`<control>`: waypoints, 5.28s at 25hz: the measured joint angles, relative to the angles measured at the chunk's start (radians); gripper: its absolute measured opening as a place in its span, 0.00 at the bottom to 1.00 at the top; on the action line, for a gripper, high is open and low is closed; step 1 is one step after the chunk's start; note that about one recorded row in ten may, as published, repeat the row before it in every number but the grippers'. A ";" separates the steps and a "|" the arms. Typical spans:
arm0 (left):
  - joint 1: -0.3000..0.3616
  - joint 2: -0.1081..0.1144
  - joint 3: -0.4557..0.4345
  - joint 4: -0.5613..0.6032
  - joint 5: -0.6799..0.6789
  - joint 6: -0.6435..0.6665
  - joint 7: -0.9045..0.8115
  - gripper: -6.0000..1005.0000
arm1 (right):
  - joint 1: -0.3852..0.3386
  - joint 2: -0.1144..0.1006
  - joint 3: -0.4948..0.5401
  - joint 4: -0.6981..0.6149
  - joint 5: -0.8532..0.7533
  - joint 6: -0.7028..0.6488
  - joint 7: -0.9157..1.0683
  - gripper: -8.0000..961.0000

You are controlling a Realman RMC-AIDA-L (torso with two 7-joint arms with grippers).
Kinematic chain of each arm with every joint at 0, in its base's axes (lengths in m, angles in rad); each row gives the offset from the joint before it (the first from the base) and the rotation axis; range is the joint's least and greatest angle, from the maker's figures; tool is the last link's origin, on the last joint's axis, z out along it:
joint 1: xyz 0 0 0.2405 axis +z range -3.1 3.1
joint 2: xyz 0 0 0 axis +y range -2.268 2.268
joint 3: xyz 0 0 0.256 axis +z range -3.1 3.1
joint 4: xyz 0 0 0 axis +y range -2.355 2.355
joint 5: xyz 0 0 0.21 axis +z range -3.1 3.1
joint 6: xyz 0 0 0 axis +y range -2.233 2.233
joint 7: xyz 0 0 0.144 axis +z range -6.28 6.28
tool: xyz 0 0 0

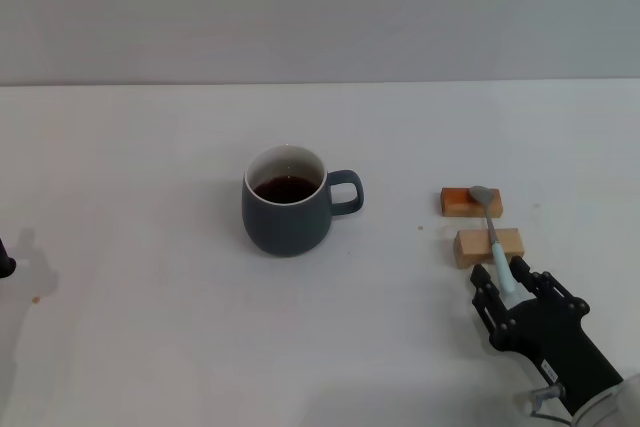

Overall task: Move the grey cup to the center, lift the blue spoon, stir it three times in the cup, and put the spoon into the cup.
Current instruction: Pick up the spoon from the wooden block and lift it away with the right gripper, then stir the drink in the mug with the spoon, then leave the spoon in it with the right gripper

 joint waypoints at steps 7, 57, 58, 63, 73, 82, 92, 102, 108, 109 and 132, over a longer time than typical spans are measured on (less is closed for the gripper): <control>0.000 0.000 0.000 0.001 0.000 0.000 0.000 0.00 | 0.000 0.000 0.001 0.001 0.002 -0.003 0.000 0.47; 0.012 0.000 0.000 0.002 0.001 0.009 0.000 0.00 | -0.003 -0.001 0.000 0.008 -0.001 -0.005 0.000 0.31; 0.012 0.000 0.000 0.002 0.001 0.009 0.000 0.00 | -0.003 -0.001 0.000 0.008 -0.002 -0.005 0.000 0.31; 0.013 0.000 0.000 0.002 0.000 0.010 -0.002 0.00 | -0.004 0.000 0.010 0.008 -0.001 -0.001 0.000 0.30; 0.014 0.000 0.000 0.002 0.000 0.011 -0.003 0.00 | -0.010 -0.002 0.017 0.013 0.004 -0.001 -0.006 0.23; 0.014 0.001 0.000 -0.005 0.000 0.012 0.000 0.00 | -0.012 -0.042 0.009 0.160 -0.002 -0.107 -0.114 0.17; 0.016 0.001 0.000 0.000 0.000 0.014 0.000 0.00 | 0.031 -0.211 0.110 0.567 0.000 -0.100 -0.455 0.17; 0.014 0.000 0.002 0.002 0.004 0.021 0.000 0.00 | -0.049 -0.324 0.498 0.994 0.009 0.374 -0.878 0.17; 0.013 0.001 0.001 0.002 0.001 0.025 0.001 0.00 | -0.259 -0.186 0.872 1.186 0.009 0.900 -1.201 0.17; 0.014 0.001 0.001 0.001 0.001 0.027 0.001 0.00 | -0.294 -0.153 0.927 1.210 0.004 0.985 -1.234 0.17; 0.018 0.000 0.000 0.015 0.001 0.035 0.002 0.00 | -0.134 -0.016 0.927 1.027 -0.544 0.773 -1.172 0.17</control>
